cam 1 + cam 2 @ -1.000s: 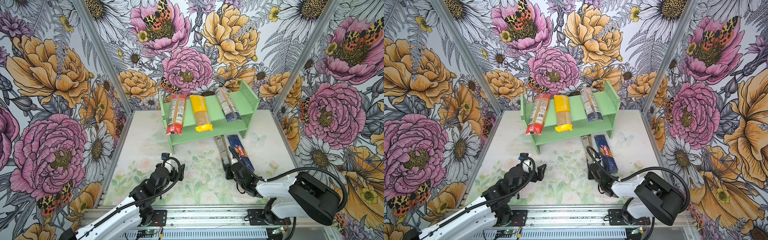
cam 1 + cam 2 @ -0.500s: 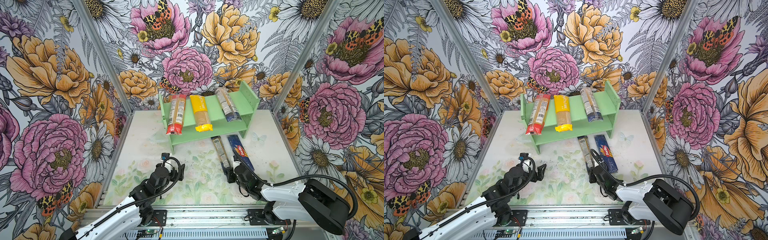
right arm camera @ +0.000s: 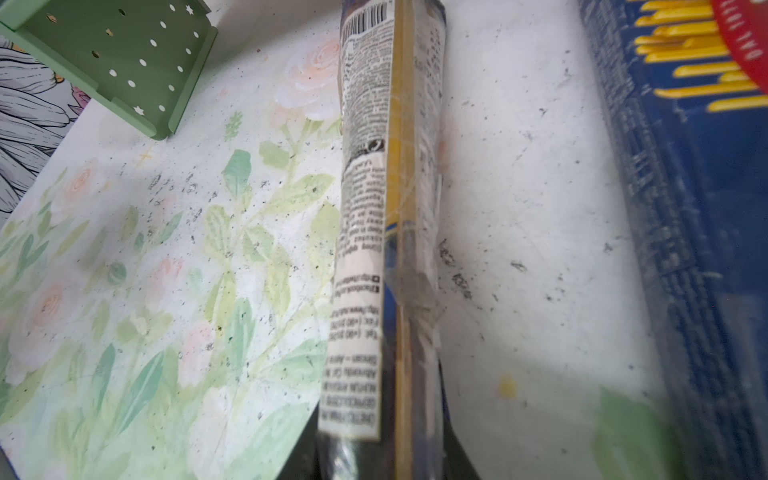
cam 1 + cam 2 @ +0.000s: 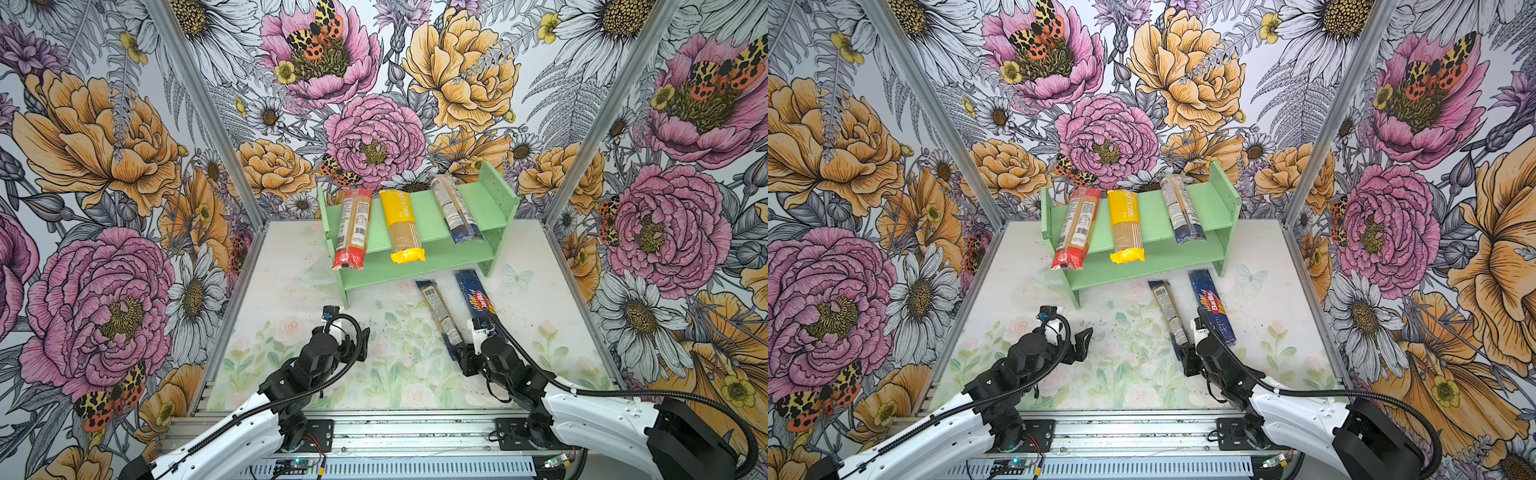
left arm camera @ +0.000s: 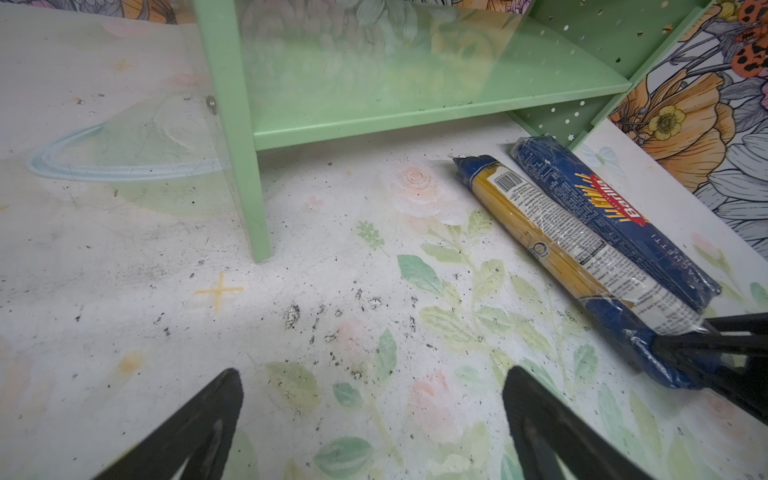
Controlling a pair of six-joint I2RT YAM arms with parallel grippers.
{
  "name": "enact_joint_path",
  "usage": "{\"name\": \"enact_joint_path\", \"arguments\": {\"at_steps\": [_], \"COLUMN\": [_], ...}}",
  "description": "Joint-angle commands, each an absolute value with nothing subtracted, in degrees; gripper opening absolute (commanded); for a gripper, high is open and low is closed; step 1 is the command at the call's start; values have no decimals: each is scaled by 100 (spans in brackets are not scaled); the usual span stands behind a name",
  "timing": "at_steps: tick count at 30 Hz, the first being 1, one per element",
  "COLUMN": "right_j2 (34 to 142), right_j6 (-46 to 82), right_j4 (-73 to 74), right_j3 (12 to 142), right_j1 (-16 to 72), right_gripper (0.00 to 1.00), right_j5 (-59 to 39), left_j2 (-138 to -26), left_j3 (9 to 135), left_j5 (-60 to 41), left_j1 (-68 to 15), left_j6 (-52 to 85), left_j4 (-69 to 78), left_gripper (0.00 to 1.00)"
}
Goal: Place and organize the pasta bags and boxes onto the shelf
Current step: 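Close the right gripper on the pack's near end and lift it, then raise the white-labelled pack upright with the right gripper toward the shelf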
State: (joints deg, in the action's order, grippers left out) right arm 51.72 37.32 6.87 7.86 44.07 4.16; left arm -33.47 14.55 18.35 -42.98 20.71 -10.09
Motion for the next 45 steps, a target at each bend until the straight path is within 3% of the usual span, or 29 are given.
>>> {"name": "enact_joint_path", "arguments": {"at_steps": [1, 12, 25, 45], "right_j2": [4858, 5048, 4318, 3995], "right_j6": [3869, 4165, 4840, 5401], "right_j4": [1212, 1335, 1161, 1583], "right_j3": [926, 1239, 1471, 1247], "right_j1": [4447, 3974, 3070, 2779], "right_gripper": [0, 0, 0, 0], "right_j5": [29, -1173, -2699, -3179], "left_j2": [-3338, -3384, -3467, -3534], "left_j3": [1504, 1512, 1538, 1547], "left_j5": [1731, 1732, 1731, 1723], "left_j1": [-4254, -4254, -4246, -4231], "left_j6": [2134, 2132, 2109, 2101], "left_j4": [-909, -897, -861, -827], "left_gripper": [99, 99, 99, 99]}}
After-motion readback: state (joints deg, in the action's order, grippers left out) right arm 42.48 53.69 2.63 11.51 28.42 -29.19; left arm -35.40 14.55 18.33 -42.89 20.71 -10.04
